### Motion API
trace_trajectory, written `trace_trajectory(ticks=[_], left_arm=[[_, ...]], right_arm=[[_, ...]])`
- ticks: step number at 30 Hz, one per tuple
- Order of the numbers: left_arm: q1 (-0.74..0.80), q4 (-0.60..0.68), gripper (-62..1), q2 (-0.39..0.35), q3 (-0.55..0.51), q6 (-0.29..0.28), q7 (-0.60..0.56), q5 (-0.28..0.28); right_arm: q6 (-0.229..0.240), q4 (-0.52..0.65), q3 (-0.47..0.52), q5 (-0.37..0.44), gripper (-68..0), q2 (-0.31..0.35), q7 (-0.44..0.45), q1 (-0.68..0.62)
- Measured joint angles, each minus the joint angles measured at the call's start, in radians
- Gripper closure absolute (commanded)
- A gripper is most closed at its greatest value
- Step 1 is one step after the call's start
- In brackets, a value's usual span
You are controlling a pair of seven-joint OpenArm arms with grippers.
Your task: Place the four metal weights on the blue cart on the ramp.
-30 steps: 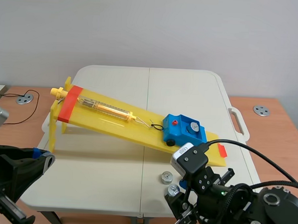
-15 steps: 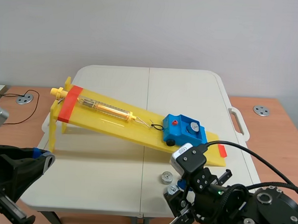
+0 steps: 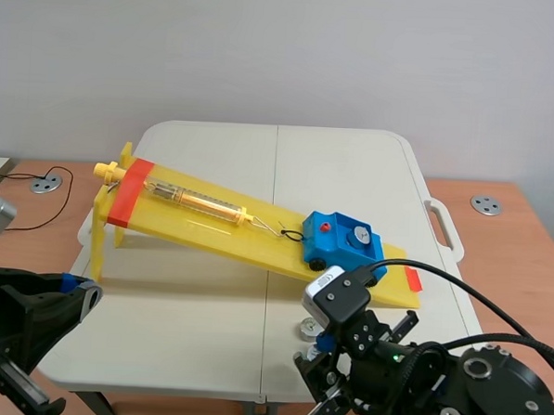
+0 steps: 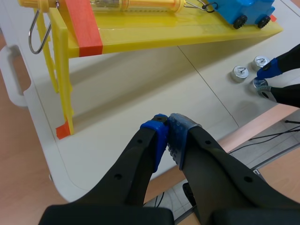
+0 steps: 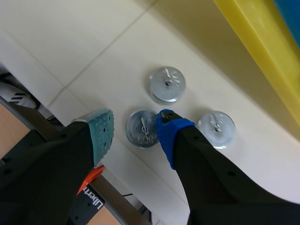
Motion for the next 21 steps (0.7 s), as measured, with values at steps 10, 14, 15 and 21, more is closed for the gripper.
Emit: trace_trajectory(ticks=[10, 14, 15, 21], left_arm=[[0.0, 0.0, -2.7, 0.0, 0.0, 0.0, 0.0, 0.0], [0.0, 0.0, -2.7, 0.0, 0.0, 0.0, 0.0, 0.0], [0.0, 0.0, -2.7, 0.0, 0.0, 0.0, 0.0, 0.0], [0.0, 0.0, -2.7, 0.0, 0.0, 0.0, 0.0, 0.0]], right_arm=[[-0.023, 0.0, -0.029, 0.0, -17.6, 0.0, -0.003, 0.008], [-0.025, 0.0, -0.029, 0.0, -18.9, 0.0, -0.003, 0.008], [-0.028, 0.0, -0.029, 0.0, -18.9, 0.0, -0.003, 0.008], [-0.034, 0.0, -0.029, 0.0, -18.2, 0.0, -0.01, 0.008]])
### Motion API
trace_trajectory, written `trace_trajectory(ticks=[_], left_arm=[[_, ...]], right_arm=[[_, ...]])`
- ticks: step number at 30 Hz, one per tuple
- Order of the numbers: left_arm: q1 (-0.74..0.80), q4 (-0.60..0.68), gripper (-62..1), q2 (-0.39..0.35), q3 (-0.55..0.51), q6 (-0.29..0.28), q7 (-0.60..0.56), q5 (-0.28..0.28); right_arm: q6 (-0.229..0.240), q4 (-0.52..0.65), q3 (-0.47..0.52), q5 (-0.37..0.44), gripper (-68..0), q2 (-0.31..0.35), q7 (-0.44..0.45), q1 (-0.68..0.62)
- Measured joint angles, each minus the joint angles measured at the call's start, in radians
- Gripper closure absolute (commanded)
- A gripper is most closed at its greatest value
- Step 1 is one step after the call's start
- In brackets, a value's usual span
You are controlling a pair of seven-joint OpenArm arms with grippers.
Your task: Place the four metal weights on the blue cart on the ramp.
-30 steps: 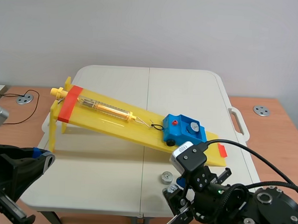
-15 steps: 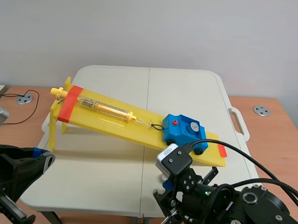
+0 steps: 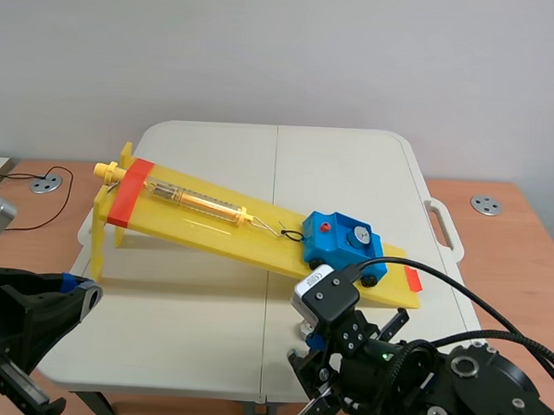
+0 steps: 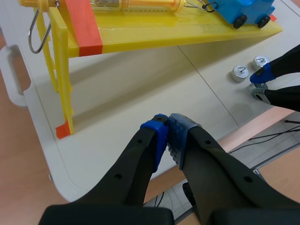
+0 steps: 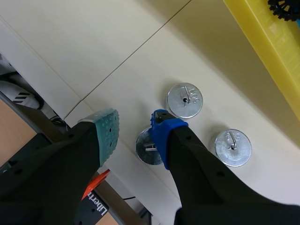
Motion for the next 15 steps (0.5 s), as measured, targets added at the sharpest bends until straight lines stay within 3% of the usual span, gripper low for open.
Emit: trace_trajectory(ticks=[7, 15], left_arm=[[0.0, 0.0, -2.7, 0.0, 0.0, 0.0, 0.0, 0.0], [0.0, 0.0, -2.7, 0.0, 0.0, 0.0, 0.0, 0.0]], right_arm=[[-0.079, 0.0, 0.0, 0.001, -14.8, 0.0, -0.048, 0.0], [-0.108, 0.0, 0.0, 0.001, -5.7, 0.0, -0.05, 0.0]])
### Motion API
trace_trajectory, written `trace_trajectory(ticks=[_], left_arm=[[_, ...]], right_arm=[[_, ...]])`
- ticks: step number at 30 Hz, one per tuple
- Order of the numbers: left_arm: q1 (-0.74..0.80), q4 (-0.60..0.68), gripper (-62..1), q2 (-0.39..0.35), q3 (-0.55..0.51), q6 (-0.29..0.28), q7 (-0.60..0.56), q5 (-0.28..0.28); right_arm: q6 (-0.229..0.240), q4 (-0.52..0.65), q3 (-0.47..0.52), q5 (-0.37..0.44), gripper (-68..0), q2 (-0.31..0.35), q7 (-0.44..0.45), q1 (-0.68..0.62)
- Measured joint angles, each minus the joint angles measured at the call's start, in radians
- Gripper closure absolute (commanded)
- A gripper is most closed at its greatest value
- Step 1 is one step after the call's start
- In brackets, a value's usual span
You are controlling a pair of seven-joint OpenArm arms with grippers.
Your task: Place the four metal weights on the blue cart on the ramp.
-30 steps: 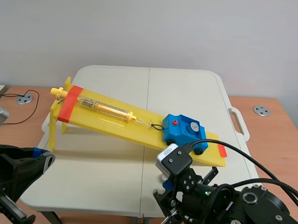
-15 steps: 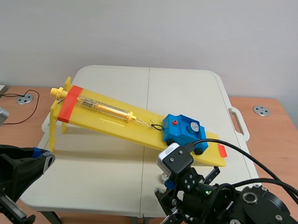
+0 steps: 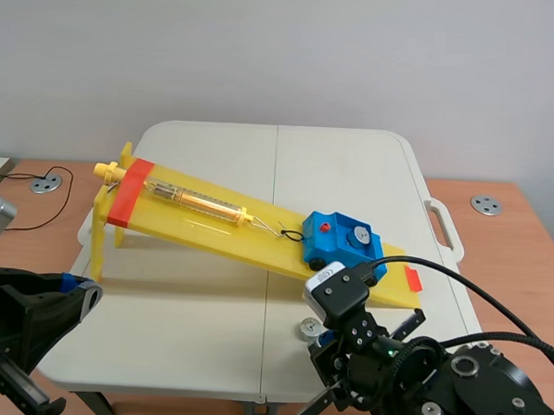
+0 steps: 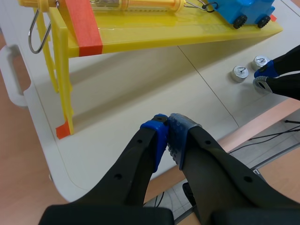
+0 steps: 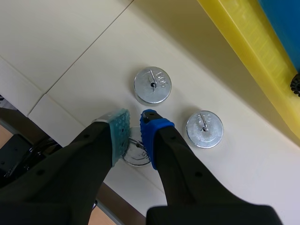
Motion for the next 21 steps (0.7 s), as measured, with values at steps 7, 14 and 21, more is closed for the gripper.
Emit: trace_trajectory(ticks=[7, 14, 21], left_arm=[[0.0, 0.0, -2.7, 0.0, 0.0, 0.0, 0.0, 0.0], [0.0, 0.0, -2.7, 0.0, 0.0, 0.0, 0.0, 0.0], [0.0, 0.0, -2.7, 0.0, 0.0, 0.0, 0.0, 0.0]], right_arm=[[-0.019, 0.0, 0.0, 0.0, -0.7, 0.0, -0.014, 0.0], [-0.072, 0.0, 0.0, 0.0, -0.8, 0.0, -0.016, 0.0], [-0.089, 0.0, 0.042, 0.012, -0.8, 0.001, -0.016, 0.0]])
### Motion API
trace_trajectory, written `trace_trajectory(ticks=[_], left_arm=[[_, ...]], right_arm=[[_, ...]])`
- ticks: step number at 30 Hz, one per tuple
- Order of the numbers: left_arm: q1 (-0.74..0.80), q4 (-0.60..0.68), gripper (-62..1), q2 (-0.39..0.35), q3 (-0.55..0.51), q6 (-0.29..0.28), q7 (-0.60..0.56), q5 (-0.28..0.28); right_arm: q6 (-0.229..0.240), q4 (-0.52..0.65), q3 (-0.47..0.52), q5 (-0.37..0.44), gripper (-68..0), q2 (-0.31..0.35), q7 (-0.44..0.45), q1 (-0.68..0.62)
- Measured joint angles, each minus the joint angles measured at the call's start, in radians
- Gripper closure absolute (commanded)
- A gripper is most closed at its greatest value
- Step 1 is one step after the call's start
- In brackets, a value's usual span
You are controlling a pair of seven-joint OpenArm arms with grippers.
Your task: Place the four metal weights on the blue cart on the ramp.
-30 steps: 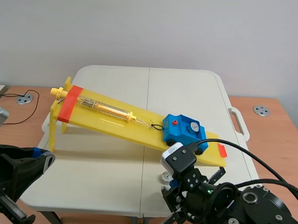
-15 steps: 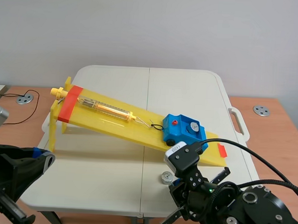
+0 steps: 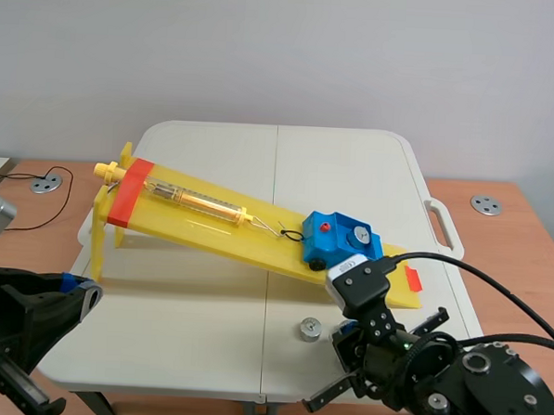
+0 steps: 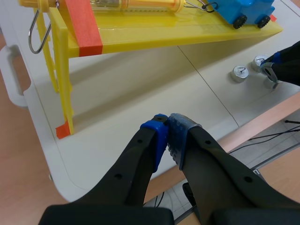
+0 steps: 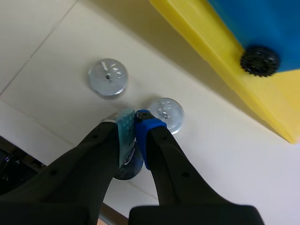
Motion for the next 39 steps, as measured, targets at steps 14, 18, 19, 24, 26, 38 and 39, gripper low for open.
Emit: trace_trajectory(ticks=[14, 18, 19, 24, 26, 38, 39], left_arm=[[0.0, 0.0, -2.7, 0.0, 0.0, 0.0, 0.0, 0.0], [0.0, 0.0, -2.7, 0.0, 0.0, 0.0, 0.0, 0.0], [0.0, 0.0, -2.7, 0.0, 0.0, 0.0, 0.0, 0.0], [0.0, 0.0, -2.7, 0.0, 0.0, 0.0, 0.0, 0.0], [0.0, 0.0, -2.7, 0.0, 0.0, 0.0, 0.0, 0.0], [0.0, 0.0, -2.7, 0.0, 0.0, 0.0, 0.0, 0.0], [0.0, 0.0, -2.7, 0.0, 0.0, 0.0, 0.0, 0.0]], right_arm=[[0.0, 0.08, 0.039, 0.018, -0.8, 0.002, -0.014, 0.0], [0.0, 0.084, 0.039, 0.018, -9.2, 0.002, -0.055, 0.0], [0.0, 0.084, 0.039, 0.018, -14.2, 0.002, -0.067, 0.0], [0.0, 0.176, 0.039, 0.018, -21.2, 0.014, -0.113, -0.03], [0.0, 0.251, 0.039, 0.018, -22.1, 0.025, -0.117, -0.055], [0.0, 0.487, 0.065, 0.095, -27.6, 0.055, -0.182, -0.183], [0.0, 0.487, 0.076, 0.103, -27.6, 0.055, -0.184, -0.195]])
